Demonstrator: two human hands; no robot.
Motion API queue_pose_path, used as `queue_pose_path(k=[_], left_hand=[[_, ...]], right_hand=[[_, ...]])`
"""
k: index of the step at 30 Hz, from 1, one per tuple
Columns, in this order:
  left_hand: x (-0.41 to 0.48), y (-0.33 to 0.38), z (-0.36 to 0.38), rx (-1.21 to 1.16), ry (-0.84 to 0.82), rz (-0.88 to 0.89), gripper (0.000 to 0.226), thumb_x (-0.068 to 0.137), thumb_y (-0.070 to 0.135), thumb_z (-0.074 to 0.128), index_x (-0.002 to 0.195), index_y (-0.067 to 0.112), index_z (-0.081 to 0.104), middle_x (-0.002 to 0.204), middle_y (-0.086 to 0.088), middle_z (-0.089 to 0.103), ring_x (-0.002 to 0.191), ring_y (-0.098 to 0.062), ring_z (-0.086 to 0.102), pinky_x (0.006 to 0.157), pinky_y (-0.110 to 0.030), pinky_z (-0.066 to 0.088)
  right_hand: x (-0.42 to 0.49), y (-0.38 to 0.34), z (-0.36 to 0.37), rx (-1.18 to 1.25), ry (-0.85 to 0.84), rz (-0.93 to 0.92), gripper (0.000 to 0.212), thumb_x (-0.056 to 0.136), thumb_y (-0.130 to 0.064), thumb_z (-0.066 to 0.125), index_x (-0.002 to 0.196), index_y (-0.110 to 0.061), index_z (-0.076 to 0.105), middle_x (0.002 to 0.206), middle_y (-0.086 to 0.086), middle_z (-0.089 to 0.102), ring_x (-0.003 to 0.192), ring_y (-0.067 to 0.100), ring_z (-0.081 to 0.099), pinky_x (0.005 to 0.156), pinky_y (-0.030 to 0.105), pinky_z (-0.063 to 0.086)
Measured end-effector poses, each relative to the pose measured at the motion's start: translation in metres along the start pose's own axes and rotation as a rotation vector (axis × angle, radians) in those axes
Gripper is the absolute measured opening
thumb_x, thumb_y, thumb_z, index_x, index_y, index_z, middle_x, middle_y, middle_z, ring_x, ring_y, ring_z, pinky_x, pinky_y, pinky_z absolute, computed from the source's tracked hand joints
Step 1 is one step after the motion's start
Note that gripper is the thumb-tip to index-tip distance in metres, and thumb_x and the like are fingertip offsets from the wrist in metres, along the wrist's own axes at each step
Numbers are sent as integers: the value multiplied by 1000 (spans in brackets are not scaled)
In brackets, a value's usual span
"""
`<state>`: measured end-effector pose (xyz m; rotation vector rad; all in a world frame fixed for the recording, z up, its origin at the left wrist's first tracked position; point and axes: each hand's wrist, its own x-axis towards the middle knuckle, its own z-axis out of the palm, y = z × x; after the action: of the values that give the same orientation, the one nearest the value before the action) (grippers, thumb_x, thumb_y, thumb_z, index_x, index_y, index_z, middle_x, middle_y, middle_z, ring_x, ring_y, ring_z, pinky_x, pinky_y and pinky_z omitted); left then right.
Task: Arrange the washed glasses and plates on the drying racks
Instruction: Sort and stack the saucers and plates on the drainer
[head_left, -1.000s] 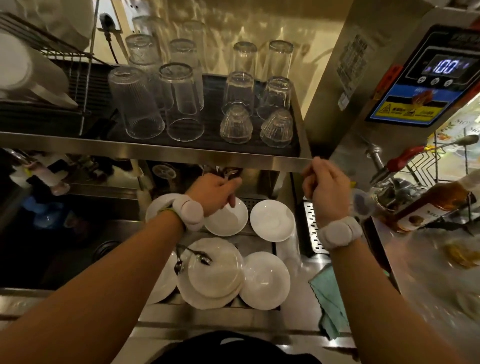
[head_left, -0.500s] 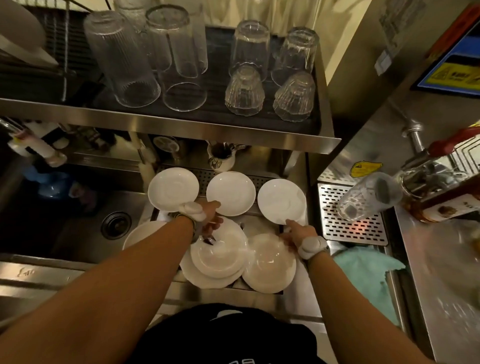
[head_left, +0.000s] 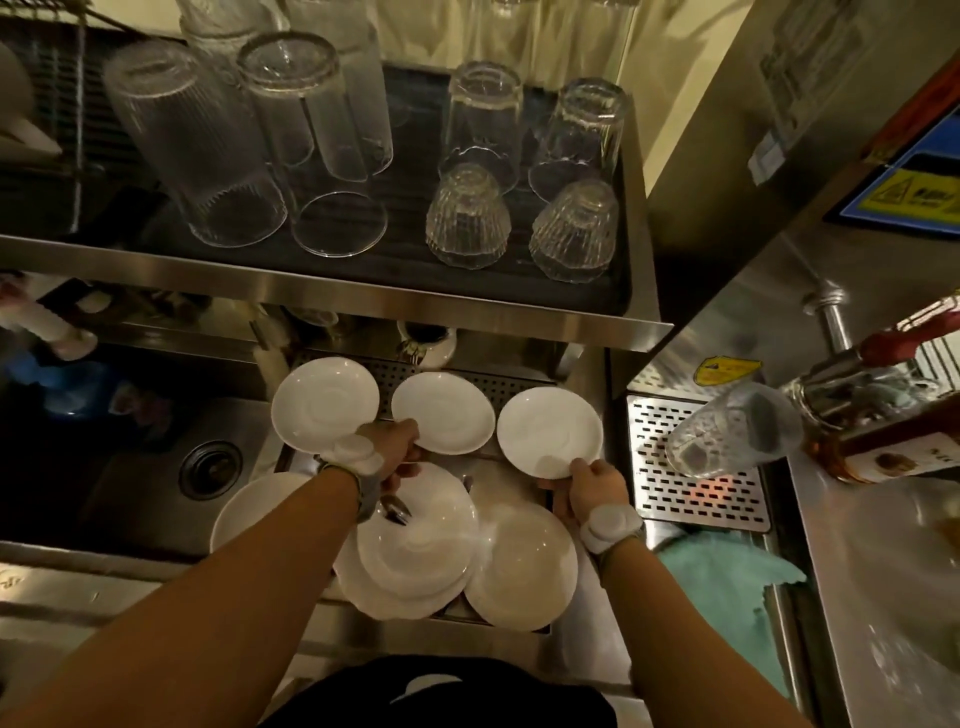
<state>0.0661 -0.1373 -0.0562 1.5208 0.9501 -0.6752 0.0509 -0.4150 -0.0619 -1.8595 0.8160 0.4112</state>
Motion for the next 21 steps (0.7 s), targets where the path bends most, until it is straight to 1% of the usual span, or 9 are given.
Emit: queue_pose_path(k=[2,4,6,9,12,14,16,19,21], left_hand=[[-5,5,-6,-35,-2,32,20,91,24,54,90,5,61,87,-15,79,52,-18,72,40,-16,31],[-12,5,-15,-90,12,104,23,92,26,54,100,5,61,81,-15,79,68,-26,78,36,-18,35],[-20,5,-23,-86,37,185,26,95,30,52,103,7,61,77,-12,79,72,-29,79,36,-23,43],[-33,5,-30,-44,78,243,26,98,33,52,97,10,62,72,-10,78,67,-29,78,42,-28,55],[-51,3,-39,-37,128,247,24,101,32,52,86,14,60,68,-12,77,66,-31,77,49,-36,61],[-64,2,-45,-80,157,265,22,102,29,52,84,18,57,67,-10,76,67,-33,77,52,-38,62],[-73,2,-49,-105,167,268,20,103,27,52,84,21,54,67,-11,76,69,-34,77,57,-40,64],[-81,-1,-55,-113,177,266,19,103,27,52,85,21,53,76,-14,75,71,-34,77,63,-43,65],[-83,-3,-58,-98,179,255,18,103,27,52,88,18,56,75,-17,77,69,-33,77,59,-41,65]], right_hand=[[5,0,4,-35,14,-43,23,98,-15,55,91,4,62,81,18,65,78,34,62,64,33,48],[9,-6,8,-86,-8,-109,23,97,-17,56,85,2,61,82,18,63,82,34,61,67,35,46],[16,-12,14,-142,-30,-147,25,97,-21,55,89,1,64,86,18,68,84,35,64,72,39,53],[24,-21,22,-74,-107,-138,25,99,-23,50,106,-3,64,81,12,76,69,26,67,58,31,53],[33,-41,33,-41,-164,-148,29,102,-19,47,119,-1,62,91,18,75,66,27,62,49,25,47],[41,-58,43,-58,-175,-156,32,104,-15,45,122,5,62,90,21,71,63,26,59,49,24,47],[49,-73,50,-76,-186,-121,33,104,-11,43,124,10,59,97,24,68,69,25,58,60,28,50],[56,-85,57,2,-278,-60,32,106,-8,36,104,8,64,78,15,69,59,20,53,47,26,45],[60,-88,62,110,-316,-21,35,107,-7,33,113,8,64,93,20,71,59,21,53,48,27,41]])
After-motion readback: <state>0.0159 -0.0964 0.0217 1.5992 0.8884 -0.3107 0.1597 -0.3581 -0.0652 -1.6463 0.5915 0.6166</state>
